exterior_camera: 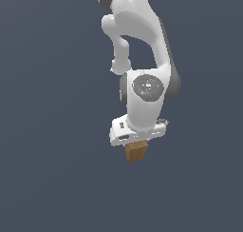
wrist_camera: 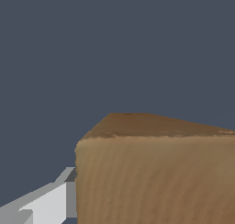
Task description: Pick up the object and move it to a goal position.
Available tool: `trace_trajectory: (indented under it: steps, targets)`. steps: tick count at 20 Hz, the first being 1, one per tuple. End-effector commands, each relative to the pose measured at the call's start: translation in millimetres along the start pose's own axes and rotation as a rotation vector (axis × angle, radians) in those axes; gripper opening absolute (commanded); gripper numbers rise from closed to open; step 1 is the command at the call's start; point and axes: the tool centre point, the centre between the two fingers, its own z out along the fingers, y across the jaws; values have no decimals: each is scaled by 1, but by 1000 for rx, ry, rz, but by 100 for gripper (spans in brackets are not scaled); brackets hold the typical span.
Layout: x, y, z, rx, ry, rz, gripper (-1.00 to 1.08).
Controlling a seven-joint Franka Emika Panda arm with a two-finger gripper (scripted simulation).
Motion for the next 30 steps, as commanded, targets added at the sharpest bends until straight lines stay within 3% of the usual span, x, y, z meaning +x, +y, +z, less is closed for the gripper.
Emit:
trace_trajectory:
  steps: [1,7,13,30]
  targets:
    - [1,0,-1,0,2,0,-100]
    - [0,0,-6,0,0,0,-100]
    - [0,-1,-38,0,0,0,-100]
    - [1,-7,-201,0,1,-1,-100]
